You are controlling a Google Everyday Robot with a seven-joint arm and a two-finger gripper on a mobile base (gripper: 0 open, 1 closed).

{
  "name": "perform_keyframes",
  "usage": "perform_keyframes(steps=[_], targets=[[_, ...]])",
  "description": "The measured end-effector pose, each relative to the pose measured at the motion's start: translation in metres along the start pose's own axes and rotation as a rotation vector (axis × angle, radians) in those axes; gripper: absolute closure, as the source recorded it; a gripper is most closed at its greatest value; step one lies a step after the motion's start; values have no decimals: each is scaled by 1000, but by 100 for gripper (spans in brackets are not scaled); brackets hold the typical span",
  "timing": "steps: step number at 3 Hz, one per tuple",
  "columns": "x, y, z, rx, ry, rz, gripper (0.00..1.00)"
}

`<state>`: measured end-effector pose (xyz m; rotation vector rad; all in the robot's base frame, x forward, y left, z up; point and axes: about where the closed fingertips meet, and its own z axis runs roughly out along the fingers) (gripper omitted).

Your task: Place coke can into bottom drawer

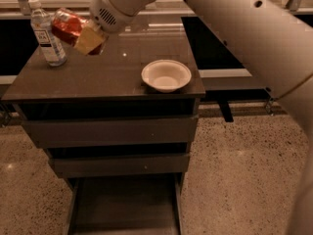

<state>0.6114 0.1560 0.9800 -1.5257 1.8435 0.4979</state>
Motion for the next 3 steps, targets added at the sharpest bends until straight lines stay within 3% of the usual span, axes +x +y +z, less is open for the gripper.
perform_keyframes(steps=[1,2,3], targets=[[29,60,25,-105,6,-33,100],[63,99,58,-193,80,-45,100],[71,97,72,-214,133,-33,100]])
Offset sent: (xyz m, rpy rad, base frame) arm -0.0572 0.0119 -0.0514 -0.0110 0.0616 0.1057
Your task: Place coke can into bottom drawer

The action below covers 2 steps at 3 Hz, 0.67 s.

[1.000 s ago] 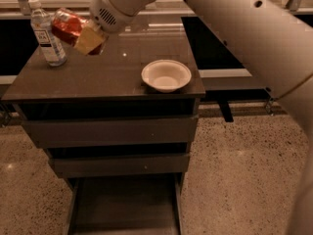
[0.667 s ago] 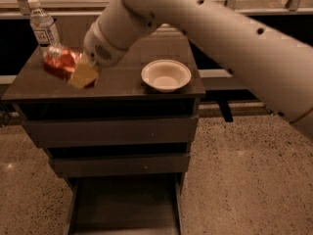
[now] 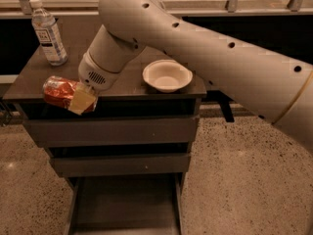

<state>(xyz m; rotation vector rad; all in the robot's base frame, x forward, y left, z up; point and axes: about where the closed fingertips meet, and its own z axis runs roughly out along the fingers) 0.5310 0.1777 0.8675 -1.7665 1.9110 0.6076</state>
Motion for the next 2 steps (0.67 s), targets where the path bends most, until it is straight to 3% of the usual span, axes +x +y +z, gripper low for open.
perform_keyframes(steps=[1,2], targets=[[36,12,47,-70,84,38,100],[97,48,92,-121,143,81,100]])
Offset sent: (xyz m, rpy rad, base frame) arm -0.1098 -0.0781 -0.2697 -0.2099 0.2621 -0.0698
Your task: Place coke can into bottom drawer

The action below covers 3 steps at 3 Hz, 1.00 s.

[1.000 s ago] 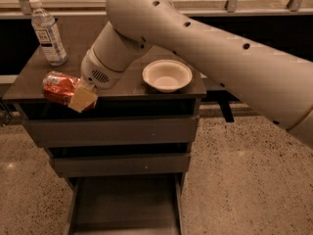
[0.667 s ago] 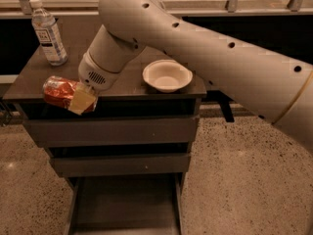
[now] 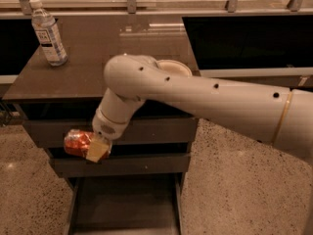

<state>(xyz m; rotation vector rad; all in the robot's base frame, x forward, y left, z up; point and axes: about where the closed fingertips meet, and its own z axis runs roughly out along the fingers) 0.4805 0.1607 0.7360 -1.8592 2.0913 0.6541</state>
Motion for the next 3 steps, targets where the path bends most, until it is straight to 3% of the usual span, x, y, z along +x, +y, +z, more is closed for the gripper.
perform_keyframes(steps=[1,2,3], targets=[[66,17,26,33,8,37,100],[98,34,45,4,53,58,100],[117,13,55,55,116,136,100]])
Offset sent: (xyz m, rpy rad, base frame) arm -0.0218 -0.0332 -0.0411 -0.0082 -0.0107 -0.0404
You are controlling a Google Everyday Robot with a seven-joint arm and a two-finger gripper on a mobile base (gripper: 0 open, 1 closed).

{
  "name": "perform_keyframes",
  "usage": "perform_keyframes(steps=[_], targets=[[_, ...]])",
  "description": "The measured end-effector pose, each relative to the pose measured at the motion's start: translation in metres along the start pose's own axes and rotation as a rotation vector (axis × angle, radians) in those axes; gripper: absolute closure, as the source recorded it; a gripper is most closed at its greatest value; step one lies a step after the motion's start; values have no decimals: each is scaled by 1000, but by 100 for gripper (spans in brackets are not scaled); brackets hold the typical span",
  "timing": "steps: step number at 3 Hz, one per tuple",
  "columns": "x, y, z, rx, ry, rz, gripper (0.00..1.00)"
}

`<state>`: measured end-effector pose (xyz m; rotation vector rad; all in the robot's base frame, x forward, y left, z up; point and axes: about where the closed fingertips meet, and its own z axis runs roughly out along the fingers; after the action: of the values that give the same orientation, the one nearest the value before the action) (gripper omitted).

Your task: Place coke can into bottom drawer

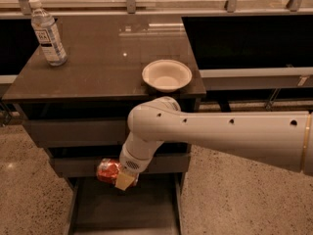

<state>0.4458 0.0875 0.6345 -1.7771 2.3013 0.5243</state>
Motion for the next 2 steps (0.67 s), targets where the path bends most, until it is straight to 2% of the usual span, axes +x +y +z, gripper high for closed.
perform_keyframes(steps=[1,2], targets=[[71,-14,45,70,43,36,100],[157,-7,96,119,54,114,100]])
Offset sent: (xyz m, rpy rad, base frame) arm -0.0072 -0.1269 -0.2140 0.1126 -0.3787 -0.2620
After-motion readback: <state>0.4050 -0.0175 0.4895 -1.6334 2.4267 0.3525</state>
